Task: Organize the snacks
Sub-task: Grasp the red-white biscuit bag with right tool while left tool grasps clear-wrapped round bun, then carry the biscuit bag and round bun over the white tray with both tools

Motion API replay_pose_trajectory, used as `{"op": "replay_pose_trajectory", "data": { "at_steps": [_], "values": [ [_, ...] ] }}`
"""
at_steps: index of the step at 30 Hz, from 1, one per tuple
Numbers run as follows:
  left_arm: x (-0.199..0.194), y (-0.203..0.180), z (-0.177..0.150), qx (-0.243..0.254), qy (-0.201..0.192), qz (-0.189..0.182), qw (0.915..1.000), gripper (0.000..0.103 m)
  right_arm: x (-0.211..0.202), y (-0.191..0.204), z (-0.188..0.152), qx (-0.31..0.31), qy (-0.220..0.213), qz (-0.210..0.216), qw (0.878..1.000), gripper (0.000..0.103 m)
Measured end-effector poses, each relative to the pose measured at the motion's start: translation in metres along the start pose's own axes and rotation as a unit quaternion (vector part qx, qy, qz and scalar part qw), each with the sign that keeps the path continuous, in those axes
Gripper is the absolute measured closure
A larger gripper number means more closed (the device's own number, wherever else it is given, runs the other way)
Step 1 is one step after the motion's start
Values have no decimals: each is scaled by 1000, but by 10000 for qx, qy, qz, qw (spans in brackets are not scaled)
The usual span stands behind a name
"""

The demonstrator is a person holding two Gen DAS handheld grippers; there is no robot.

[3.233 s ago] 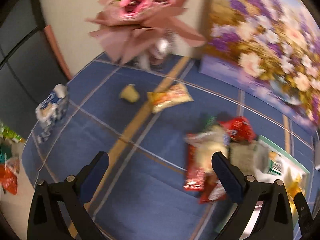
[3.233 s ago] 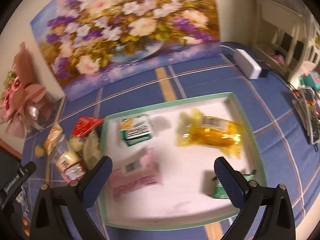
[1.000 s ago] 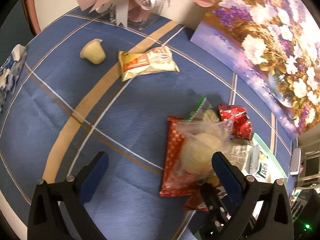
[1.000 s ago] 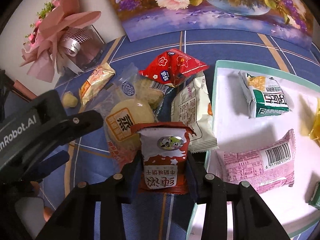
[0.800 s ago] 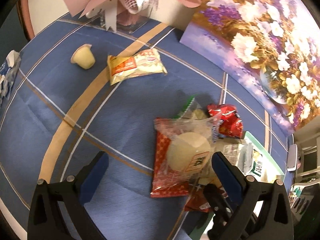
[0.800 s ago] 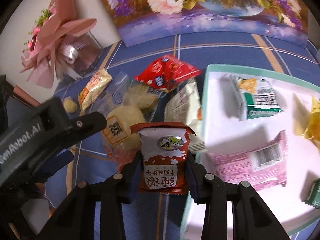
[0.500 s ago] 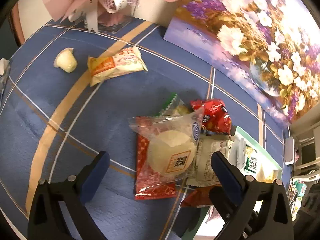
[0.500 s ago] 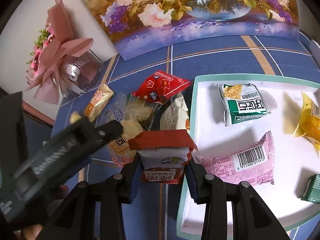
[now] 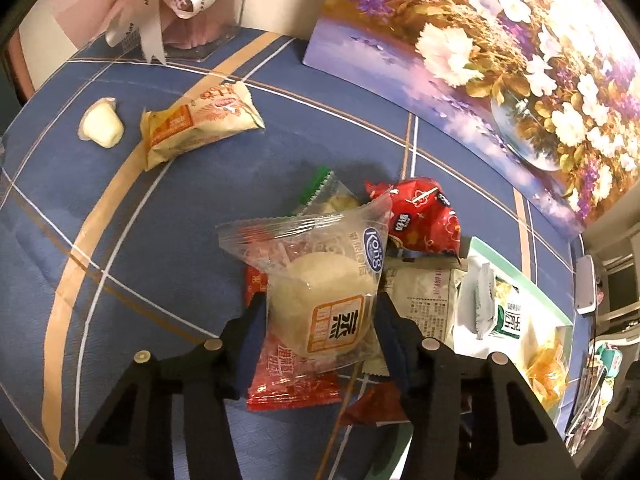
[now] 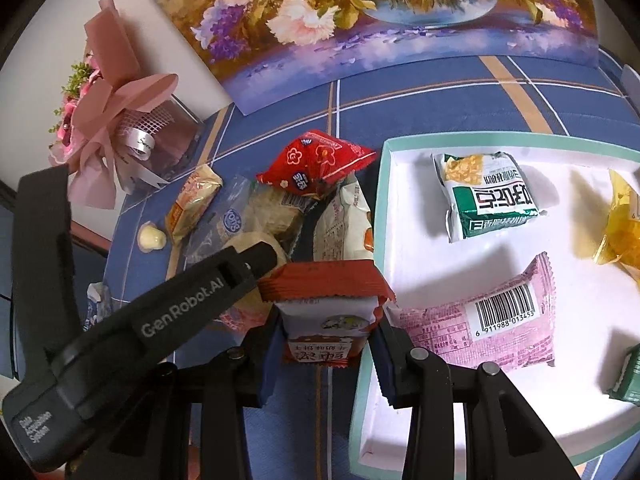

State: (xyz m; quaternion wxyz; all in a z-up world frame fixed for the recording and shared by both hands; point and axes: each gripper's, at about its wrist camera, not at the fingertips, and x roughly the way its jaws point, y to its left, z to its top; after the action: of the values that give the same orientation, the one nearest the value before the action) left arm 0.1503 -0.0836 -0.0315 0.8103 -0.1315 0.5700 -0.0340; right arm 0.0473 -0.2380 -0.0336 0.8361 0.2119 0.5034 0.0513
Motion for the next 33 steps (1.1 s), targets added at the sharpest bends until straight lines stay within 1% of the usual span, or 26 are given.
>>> {"op": "replay_pose_trajectory", "data": {
  "at_steps": [3,7,13,18,21,24,28,33],
  "values": [
    [-6,5,1,-102,-42,4,9999,52,-2,1,0,2,-18,11,10000,61],
    [-20,9,4,-204,-122,-11,9997,53,-8,4,1,-24,-79,65,9999,61],
    [-47,10,8,-233,-387,-21,9990,53,-34,8,5,-42,-329,131,9994,61],
    [-70,6,10,-187,-597,-88,9980,53,-59,3,9,50,-555,165,9983,61],
    [-84,-3,8,-73,-715,-118,9973,53,-74,-2,13,99,-680,-88,9976,61],
    [-90,-12,4,76,-746,-139,9971,53,-88,-16,16,271,-791,-343,9959,61],
    [-93,-29,-7,332,-660,-243,9970,53,-101,-42,16,575,-856,-643,9926,61],
    [-92,-62,-26,784,-493,-278,9953,53,-119,-85,8,1048,-851,-1220,9833,61]
  ]
}}
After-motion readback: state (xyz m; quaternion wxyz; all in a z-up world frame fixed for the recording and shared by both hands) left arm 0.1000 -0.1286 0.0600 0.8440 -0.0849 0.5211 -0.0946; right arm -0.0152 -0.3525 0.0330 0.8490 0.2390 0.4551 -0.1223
